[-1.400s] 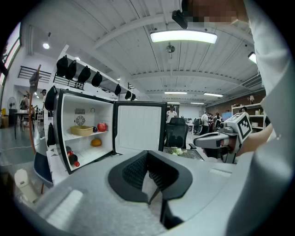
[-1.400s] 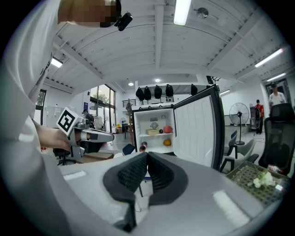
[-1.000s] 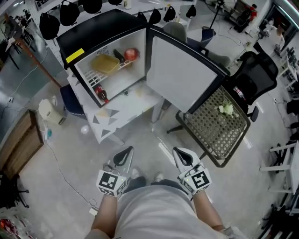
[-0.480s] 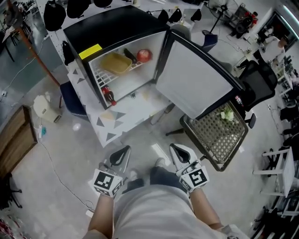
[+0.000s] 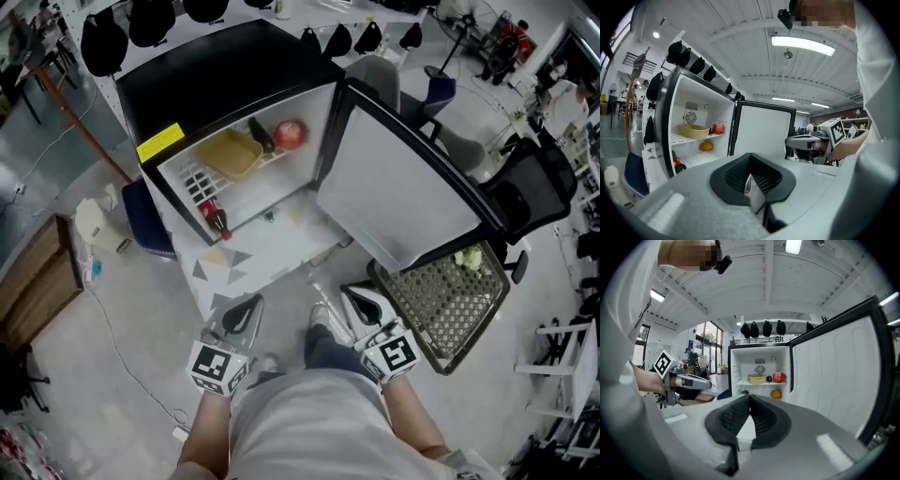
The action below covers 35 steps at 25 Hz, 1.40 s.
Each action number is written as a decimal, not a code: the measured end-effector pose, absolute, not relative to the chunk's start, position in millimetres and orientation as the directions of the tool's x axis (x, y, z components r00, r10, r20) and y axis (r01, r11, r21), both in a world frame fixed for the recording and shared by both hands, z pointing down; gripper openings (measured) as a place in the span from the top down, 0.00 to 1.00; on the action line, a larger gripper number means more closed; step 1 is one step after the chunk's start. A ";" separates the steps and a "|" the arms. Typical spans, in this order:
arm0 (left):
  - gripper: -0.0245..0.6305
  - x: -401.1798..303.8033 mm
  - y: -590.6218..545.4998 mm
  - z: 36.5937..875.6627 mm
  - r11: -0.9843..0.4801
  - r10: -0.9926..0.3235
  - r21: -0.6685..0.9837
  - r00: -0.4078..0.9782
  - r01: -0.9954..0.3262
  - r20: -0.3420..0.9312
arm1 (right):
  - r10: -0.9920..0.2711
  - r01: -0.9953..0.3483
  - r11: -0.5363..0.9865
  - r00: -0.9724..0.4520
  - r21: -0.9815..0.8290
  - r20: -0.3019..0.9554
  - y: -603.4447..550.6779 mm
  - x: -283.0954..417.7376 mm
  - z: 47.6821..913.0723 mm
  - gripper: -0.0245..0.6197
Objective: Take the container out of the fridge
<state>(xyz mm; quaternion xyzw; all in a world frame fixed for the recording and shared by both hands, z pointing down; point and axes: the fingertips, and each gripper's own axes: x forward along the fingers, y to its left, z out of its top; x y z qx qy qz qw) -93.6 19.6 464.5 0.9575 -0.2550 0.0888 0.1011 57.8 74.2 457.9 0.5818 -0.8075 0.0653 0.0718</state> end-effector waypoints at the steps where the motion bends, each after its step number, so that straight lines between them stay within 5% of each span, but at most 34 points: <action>1: 0.95 -84.9 11.7 463.4 -0.845 -0.478 0.146 0.850 -0.514 0.223 | -0.927 -0.946 0.324 -0.323 -0.024 0.191 65.3 66.5 457.8 0.96; 14: 0.95 -12.4 -51.8 463.8 -0.708 -0.658 0.089 0.700 -0.701 0.277 | -0.814 -0.827 0.562 -0.556 -0.015 0.166 -23.2 126.6 452.6 0.96; 35: 0.95 -90.1 -63.4 468.6 -0.448 -0.829 0.078 0.447 -0.890 0.336 | -0.624 -0.626 0.777 -0.752 0.066 0.213 -130.2 45.6 455.6 0.96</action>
